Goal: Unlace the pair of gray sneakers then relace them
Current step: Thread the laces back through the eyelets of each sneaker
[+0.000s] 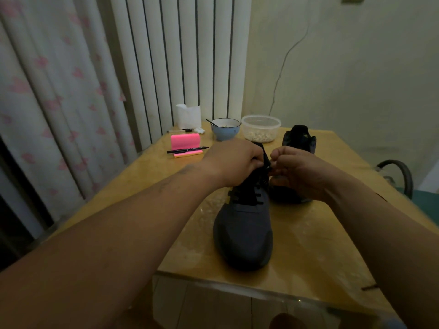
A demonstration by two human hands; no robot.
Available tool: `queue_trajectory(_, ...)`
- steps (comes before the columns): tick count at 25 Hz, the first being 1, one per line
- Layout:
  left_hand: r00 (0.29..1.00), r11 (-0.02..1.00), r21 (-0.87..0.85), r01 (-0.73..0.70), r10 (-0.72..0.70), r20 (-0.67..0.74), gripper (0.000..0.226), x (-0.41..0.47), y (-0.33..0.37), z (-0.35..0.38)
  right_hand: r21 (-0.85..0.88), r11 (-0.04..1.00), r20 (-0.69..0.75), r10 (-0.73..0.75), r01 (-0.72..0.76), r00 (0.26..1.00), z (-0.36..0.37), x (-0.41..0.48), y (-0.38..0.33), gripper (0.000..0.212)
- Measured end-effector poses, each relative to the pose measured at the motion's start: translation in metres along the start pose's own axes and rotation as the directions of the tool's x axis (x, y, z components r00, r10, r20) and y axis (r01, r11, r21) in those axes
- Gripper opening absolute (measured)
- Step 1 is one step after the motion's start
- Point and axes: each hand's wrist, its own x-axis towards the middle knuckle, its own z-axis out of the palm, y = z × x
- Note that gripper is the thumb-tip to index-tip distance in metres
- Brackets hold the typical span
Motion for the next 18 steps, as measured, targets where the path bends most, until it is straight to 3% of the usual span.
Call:
queue_trajectory(5, 0.999, 0.995, 0.095, -0.035, 0.037, -0.014, 0.015, 0.003, 0.002, -0.001, 0.010, 1.000, -0.013, -0.006, 0.006, 1.000, 0.002, 0.001, 0.001, 0.016)
queue_trajectory(11, 0.998, 0.990, -0.137, 0.031, -0.037, -0.048, 0.010, 0.003, -0.010, 0.006, -0.237, 0.971, -0.035, -0.039, 0.030, 0.999, -0.005, -0.009, 0.004, 0.016)
queue_trajectory(18, 0.997, 0.964, -0.261, 0.041, -0.055, -0.045, 0.012, 0.005, -0.007, 0.012, -0.477, 0.862, -0.127, -0.259, 0.170, 0.958, 0.009, -0.018, 0.004, 0.013)
